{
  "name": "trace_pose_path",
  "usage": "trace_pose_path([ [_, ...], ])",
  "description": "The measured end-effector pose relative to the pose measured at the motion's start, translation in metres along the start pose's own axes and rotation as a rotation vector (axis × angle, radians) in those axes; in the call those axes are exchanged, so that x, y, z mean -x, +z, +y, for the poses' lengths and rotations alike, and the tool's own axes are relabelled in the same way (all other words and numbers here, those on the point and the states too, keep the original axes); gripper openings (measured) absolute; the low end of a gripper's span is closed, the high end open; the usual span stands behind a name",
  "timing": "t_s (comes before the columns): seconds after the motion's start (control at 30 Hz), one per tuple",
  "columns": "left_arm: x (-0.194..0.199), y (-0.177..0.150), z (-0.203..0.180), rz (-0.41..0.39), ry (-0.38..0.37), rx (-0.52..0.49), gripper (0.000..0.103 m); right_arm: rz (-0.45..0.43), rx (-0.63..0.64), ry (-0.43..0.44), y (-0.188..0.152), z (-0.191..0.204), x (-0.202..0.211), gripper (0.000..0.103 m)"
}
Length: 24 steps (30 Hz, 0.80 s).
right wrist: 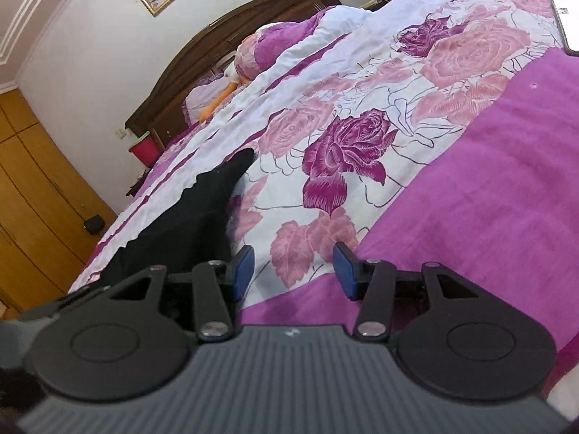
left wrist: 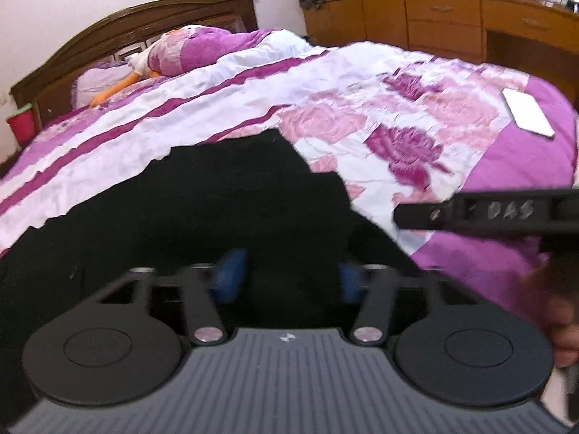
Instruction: Fold small clothes
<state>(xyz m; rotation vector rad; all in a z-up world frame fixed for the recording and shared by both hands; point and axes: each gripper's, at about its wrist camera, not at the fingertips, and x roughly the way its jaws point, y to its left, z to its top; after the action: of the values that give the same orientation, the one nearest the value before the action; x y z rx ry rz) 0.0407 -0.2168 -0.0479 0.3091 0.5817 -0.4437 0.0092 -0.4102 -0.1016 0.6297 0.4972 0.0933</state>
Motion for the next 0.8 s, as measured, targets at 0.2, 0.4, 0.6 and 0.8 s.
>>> trace_pose_path([
  [0.2,0.027,0.006,0.020,-0.048,-0.048,0.112,0.010,-0.008,0.010,-0.003,-0.002,0.000,0.000,0.050],
  [0.4,0.048,0.006,0.057,-0.084,-0.022,0.235,0.010,-0.011,0.027,-0.017,-0.003,0.003,0.000,0.050],
  [0.6,0.047,-0.002,0.078,-0.078,-0.054,0.319,0.010,-0.018,0.056,-0.039,-0.005,0.008,-0.001,0.050],
  [0.8,0.033,-0.012,0.066,-0.070,-0.057,0.284,0.012,-0.021,0.082,-0.059,-0.007,0.012,-0.002,0.050],
])
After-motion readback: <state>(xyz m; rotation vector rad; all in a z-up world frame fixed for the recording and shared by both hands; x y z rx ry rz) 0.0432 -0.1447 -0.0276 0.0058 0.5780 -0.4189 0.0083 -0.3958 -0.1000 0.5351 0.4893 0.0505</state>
